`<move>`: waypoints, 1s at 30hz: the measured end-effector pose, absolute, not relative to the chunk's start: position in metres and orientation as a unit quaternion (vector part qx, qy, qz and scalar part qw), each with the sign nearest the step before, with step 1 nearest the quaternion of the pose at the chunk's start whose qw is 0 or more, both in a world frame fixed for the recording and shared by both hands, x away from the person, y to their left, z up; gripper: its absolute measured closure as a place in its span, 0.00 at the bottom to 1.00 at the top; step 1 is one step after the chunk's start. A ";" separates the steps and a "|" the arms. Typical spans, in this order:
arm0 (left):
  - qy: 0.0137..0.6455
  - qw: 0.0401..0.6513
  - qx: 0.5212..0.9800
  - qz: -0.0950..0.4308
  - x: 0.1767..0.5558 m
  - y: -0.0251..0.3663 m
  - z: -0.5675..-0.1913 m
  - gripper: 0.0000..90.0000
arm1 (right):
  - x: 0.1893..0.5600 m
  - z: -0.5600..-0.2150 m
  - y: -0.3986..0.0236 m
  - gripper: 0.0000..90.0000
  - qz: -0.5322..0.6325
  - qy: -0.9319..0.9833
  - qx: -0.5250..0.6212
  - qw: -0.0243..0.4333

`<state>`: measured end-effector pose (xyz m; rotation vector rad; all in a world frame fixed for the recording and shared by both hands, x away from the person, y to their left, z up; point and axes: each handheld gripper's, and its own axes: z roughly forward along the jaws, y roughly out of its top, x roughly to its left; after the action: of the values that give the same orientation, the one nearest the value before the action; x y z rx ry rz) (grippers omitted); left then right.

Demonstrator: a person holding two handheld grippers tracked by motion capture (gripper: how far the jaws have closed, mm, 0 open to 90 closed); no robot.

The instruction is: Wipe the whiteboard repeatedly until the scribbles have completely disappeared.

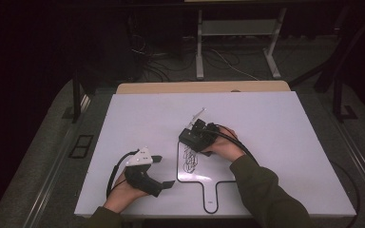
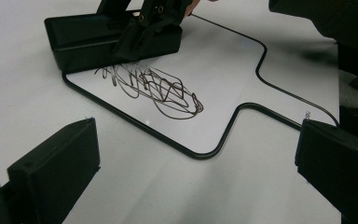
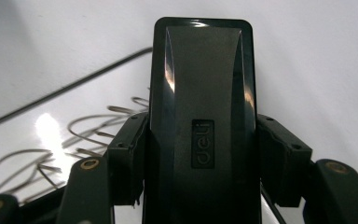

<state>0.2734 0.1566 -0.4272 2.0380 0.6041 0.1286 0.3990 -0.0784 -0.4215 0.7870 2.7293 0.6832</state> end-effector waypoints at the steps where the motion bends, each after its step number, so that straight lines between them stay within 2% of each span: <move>1: 0.249 0.485 0.837 0.053 0.273 0.157 -0.427 0.00 | 0.398 -0.421 -0.076 0.43 0.233 0.929 0.266 0.108; 30: 0.247 0.485 0.837 0.054 0.273 0.158 -0.427 0.00 | 0.413 -0.421 -0.080 0.43 0.224 0.924 0.283 0.124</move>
<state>0.2732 0.1578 -0.4271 2.0388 0.6002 0.1320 0.4128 -0.0796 -0.4212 0.8253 2.6947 0.6536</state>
